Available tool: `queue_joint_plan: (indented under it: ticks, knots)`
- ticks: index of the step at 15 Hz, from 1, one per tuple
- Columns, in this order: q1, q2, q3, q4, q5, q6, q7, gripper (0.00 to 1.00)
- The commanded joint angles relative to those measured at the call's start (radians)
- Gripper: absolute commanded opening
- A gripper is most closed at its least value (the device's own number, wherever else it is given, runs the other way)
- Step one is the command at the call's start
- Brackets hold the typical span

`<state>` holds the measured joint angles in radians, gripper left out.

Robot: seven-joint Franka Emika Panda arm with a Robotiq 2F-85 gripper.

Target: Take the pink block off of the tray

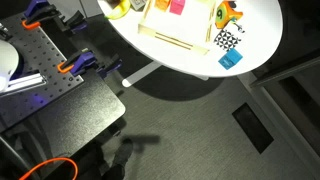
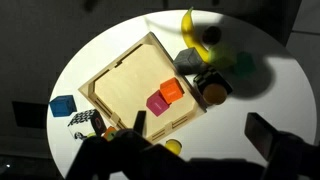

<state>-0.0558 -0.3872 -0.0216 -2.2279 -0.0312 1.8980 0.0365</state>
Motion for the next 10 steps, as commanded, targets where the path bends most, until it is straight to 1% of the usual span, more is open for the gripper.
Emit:
queue_joint_plan:
  ticks: [1, 5, 10]
  knots:
    - [0.004, 0.000, -0.003, 0.003, -0.001, -0.002, 0.001, 1.00]
    - [-0.001, 0.035, -0.002, 0.024, -0.004, 0.002, 0.019, 1.00]
    - [-0.007, 0.132, 0.003, 0.063, -0.011, 0.035, 0.078, 1.00]
